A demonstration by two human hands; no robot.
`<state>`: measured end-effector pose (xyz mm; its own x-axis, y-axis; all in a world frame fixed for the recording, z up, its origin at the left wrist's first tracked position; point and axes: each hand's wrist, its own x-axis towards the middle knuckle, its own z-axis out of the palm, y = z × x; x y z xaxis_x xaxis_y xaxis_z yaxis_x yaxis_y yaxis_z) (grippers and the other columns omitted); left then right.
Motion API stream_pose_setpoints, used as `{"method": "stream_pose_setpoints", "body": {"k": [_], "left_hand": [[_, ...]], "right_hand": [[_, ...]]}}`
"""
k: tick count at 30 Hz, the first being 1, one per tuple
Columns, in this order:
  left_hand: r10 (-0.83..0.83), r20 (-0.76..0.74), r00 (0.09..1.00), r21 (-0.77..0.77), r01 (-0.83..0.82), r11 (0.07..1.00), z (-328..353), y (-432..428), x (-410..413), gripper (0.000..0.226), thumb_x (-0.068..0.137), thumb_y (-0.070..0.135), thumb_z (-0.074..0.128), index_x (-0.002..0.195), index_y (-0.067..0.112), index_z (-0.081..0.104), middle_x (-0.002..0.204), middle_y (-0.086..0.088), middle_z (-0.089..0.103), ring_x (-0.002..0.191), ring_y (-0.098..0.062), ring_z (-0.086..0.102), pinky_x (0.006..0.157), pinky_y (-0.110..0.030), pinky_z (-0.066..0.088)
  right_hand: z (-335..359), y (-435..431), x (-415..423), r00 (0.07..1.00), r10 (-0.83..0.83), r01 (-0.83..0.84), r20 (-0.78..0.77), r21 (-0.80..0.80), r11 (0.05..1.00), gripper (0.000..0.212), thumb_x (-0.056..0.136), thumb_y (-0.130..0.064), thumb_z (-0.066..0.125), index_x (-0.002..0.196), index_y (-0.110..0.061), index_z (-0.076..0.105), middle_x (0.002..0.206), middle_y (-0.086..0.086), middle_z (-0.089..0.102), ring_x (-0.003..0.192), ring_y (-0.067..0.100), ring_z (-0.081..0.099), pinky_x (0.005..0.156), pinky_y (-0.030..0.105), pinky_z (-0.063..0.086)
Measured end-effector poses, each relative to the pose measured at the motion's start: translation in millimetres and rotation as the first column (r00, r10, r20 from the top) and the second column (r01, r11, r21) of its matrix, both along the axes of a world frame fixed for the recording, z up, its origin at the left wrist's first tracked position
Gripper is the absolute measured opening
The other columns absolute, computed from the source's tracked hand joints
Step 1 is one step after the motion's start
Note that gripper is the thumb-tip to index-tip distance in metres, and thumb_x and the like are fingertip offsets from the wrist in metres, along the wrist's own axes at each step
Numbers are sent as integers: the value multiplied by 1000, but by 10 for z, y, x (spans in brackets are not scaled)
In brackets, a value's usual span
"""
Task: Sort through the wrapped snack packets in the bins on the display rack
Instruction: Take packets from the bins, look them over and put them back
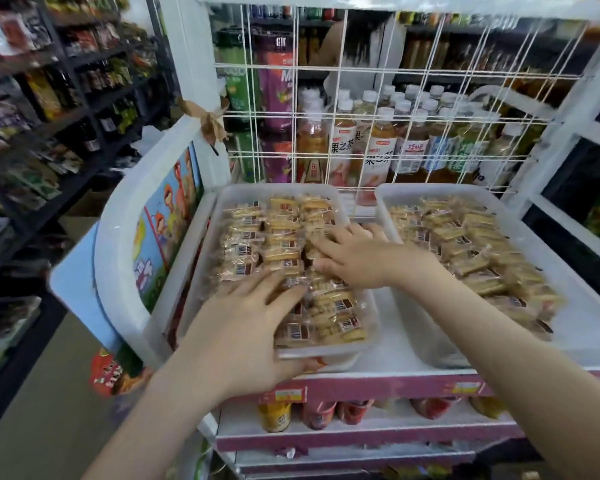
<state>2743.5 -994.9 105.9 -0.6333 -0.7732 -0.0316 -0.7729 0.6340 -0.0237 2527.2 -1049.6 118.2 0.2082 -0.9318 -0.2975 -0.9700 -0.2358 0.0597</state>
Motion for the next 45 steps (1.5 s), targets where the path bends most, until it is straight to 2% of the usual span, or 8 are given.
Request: {"method": "stream_pose_setpoints", "body": {"k": [3,6,12,24,30,36,41,45], "left_hand": [[1,-16,1000,30,-1,1000,-8,7,-22,97,67,86,18,147,35,35,153,-4,38,141,-27,36,111,-44,30],[-2,-18,1000,19,2,1000,-18,18,-30,104,58,84,12,152,39,11,162,3,12,149,-20,10,117,-36,11],[-15,3,1000,6,15,1000,-31,27,-37,107,54,82,5,152,39,4,162,6,5,149,-17,4,119,-36,14],[-1,-53,999,4,1,1000,-35,34,-64,95,69,82,29,152,37,13,160,4,17,148,-18,13,116,-37,24],[-13,-42,999,-10,12,1000,-38,29,-57,89,81,76,45,152,38,8,161,5,13,148,-17,9,118,-35,17],[-18,-62,998,-13,17,1000,-66,13,-51,90,80,77,44,152,39,6,161,5,12,148,-16,8,118,-36,18],[-24,-76,997,-21,22,1000,-60,19,-41,89,81,76,44,152,38,7,161,5,12,148,-17,9,118,-35,14],[-28,-86,996,-37,25,999,-65,17,-41,90,80,77,44,152,37,8,161,4,11,149,-19,9,119,-36,14]], "right_hand": [[4,-48,-18,1000,-15,15,-4,21,1000,52,104,-44,16,152,-36,-3,155,2,15,144,26,6,115,55,6],[60,-93,-36,988,-29,31,152,-15,999,46,105,-41,18,151,-37,18,145,5,31,138,26,23,115,51,13],[65,-250,-61,969,8,51,249,-229,972,19,98,-17,49,114,-14,59,120,7,59,106,23,58,96,42,46],[105,-339,15,997,69,-79,-46,-303,950,21,96,-21,48,111,-11,60,102,5,58,107,26,52,102,47,31],[150,-382,11,992,111,-123,-60,-274,954,26,96,-27,49,114,-13,61,103,5,63,90,22,55,76,32,39],[140,-414,17,994,106,-101,9,-243,965,22,93,-24,53,113,-18,60,101,4,63,87,22,58,78,37,52],[181,-397,-28,990,107,-86,89,-221,972,5,86,-22,56,85,-22,52,76,-6,52,75,19,53,62,29,41],[324,-305,-143,952,61,15,299,-247,969,31,87,-32,59,113,-15,53,95,1,61,76,12,54,68,29,45]]}}
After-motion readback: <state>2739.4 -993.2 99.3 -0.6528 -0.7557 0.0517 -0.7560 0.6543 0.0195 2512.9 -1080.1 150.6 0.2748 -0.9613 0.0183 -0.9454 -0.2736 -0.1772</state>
